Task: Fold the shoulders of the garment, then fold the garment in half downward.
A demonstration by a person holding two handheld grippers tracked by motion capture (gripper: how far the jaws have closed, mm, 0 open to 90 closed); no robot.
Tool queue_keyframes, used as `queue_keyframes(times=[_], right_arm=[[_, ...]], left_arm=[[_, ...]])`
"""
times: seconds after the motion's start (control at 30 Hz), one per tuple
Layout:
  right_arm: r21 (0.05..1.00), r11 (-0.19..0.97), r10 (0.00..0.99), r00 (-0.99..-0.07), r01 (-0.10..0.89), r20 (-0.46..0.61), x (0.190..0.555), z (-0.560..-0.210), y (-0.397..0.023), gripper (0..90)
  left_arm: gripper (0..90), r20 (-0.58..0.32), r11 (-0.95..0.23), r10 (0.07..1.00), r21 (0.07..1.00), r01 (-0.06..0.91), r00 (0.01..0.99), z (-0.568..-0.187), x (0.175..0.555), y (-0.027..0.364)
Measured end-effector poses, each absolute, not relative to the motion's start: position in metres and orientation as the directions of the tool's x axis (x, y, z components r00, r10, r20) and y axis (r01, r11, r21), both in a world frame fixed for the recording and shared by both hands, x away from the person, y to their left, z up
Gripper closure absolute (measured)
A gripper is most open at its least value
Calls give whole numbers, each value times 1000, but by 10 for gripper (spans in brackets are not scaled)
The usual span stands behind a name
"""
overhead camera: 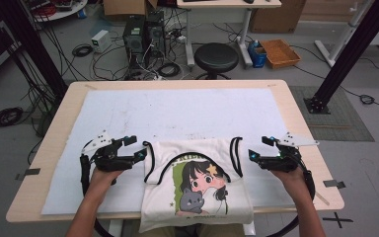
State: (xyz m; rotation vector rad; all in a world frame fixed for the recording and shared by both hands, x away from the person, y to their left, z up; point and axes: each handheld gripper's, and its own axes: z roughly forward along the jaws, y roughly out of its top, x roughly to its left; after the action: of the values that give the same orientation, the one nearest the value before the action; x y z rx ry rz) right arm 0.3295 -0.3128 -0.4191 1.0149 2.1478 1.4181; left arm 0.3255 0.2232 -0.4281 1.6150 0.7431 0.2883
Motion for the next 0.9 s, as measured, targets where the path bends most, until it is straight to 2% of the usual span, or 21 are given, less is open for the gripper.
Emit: queue_keyframes(times=[0.6, 0.9], right_arm=[[887, 219, 742, -660, 406, 119, 334, -416, -308, 197], [862, 221, 756, -639, 455, 143, 357, -406, -293, 197]], left_arm=[[243, -213, -58, 641, 944, 323, 737, -421, 332, 225], [245, -179, -149, 686, 914, 377, 705, -413, 364, 212]])
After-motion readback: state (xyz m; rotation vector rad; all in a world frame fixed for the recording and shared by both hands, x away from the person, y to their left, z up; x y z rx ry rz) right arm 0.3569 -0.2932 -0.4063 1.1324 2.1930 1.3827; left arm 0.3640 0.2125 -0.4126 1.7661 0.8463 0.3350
